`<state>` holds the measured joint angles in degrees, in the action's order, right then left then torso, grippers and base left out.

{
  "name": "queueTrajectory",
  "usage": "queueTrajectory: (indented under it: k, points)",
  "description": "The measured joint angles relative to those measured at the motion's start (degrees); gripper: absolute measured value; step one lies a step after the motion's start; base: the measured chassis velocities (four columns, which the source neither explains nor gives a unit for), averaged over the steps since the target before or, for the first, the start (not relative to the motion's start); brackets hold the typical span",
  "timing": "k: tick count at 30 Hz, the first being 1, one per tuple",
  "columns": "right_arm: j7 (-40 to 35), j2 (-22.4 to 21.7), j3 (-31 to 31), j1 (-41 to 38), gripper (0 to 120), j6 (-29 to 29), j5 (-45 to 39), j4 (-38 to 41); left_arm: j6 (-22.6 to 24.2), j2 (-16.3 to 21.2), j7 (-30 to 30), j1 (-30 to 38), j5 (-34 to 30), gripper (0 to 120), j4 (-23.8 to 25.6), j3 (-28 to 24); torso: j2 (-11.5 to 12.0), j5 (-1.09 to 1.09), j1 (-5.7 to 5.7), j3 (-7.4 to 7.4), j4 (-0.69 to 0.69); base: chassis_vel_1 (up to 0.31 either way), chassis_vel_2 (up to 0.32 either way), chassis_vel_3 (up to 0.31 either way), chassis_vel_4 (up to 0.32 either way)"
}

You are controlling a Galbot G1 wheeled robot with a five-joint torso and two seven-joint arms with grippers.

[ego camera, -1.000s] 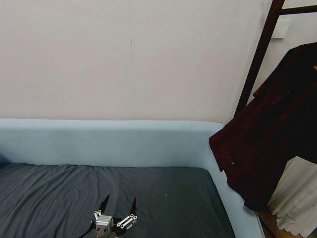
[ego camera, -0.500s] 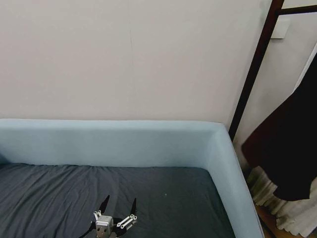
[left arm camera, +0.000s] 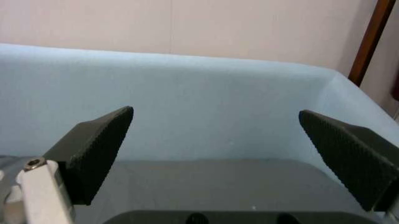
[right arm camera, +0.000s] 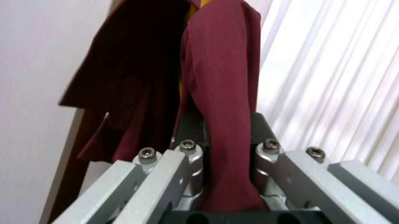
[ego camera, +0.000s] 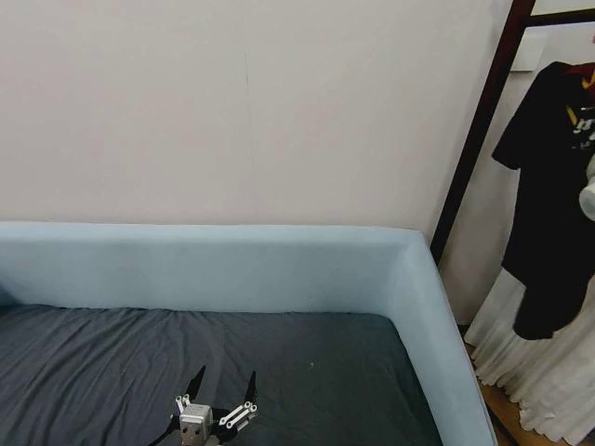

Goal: Pick up the clothes from the sofa and hang them on the clothes hanger.

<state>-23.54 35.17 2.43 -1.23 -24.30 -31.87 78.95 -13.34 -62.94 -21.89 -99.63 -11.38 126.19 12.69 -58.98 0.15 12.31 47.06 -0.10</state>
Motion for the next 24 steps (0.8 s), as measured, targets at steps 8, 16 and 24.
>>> queueTrajectory:
  k: [8, 16, 24]
  points:
    - [-2.95, 2.85, 12.41, -15.21, 9, -9.31, -0.72, -7.86, 0.00, 0.00, 0.01, 0.00, 0.00, 100, 0.00, 0.00, 0.00, 0.00, 0.00, -0.01, 0.02, 0.000, 0.000, 0.000, 0.000]
    - [-6.89, 4.32, 17.87, -21.65, 9, -14.51, -5.71, -9.84, 0.01, 0.01, 0.03, 0.00, 0.00, 100, 0.00, 0.00, -0.01, 0.01, -0.02, -0.01, 0.01, 0.000, 0.000, 0.000, 0.000]
    - [-9.33, 8.72, 20.88, -26.89, 9, -15.82, -9.43, -14.35, 0.01, 0.00, 0.06, -0.01, 0.00, 100, 0.00, 0.00, -0.01, 0.00, -0.02, -0.01, 0.02, 0.000, 0.000, 0.000, 0.000]
